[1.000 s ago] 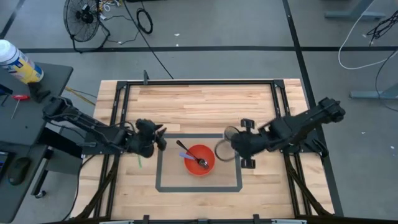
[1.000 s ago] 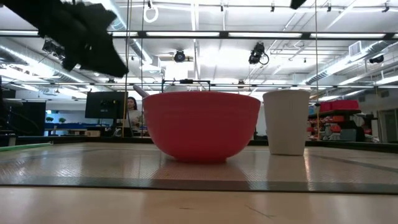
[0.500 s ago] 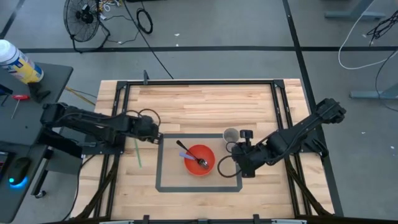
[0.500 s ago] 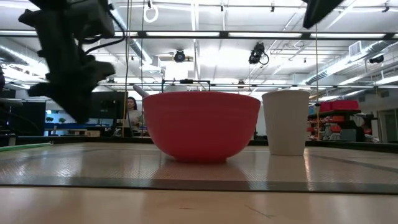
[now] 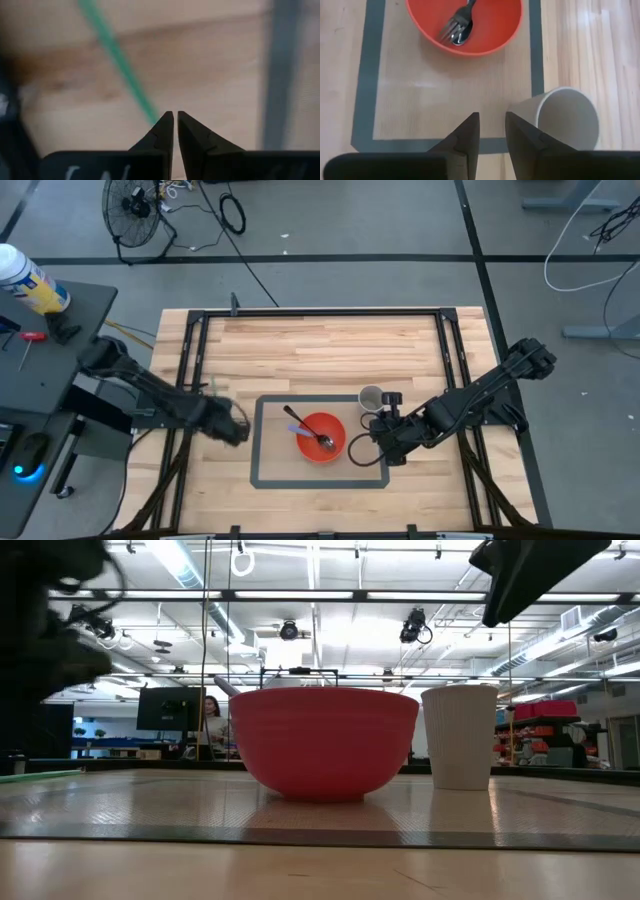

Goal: Pick & Place Utensil
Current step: Put the green straw in the gray cup

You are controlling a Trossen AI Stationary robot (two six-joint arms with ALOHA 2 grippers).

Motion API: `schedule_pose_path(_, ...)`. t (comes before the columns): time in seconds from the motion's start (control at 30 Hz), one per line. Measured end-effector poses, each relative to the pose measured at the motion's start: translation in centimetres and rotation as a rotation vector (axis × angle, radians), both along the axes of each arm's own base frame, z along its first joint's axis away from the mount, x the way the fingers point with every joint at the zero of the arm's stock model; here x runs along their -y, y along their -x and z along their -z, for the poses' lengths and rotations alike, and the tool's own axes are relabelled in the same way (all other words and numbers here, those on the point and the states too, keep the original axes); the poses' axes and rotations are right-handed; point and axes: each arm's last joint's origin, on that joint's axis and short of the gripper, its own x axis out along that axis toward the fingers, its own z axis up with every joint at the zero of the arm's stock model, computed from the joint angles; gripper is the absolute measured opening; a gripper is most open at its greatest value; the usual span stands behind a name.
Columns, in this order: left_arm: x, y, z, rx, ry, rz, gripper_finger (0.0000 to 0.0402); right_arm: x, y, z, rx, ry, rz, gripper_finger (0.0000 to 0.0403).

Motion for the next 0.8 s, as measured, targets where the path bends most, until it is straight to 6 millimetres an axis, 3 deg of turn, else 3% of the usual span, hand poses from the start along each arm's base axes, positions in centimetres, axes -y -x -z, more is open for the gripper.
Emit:
schedule_pose_path(0.17, 1.7, 0.7, 1.4, -0.056, -0.080, -0.111, 0.0046, 0.0, 0.0, 0.3, -0.004, 0.028, -0.050, 0.0096)
schedule_pose_path(0.3, 2.1, 0.3, 2.0, -0.005, -0.140, -0.141, 0.0060, 0.2, -0.5, 0.2, 0.022, 0.036, -0.071, 0.0096)
schedule_pose_path(0.47, 2.0, 0.3, 2.3, -0.069, -0.101, -0.176, 0.0075, 0.4, -0.8, 0.1, 0.035, 0.026, -0.068, 0.0096)
schedule_pose_path(0.7, 2.2, -0.2, 0.8, -0.003, -0.104, -0.082, 0.0070, 0.5, -1.1, 0.0, 0.057, 0.021, -0.074, 0.0096)
schedule_pose_path(0.8, 2.2, 0.0, 0.1, -0.054, -0.124, -0.085, 0.0066, 0.5, -1.3, -0.1, 0.075, 0.012, -0.067, 0.0096)
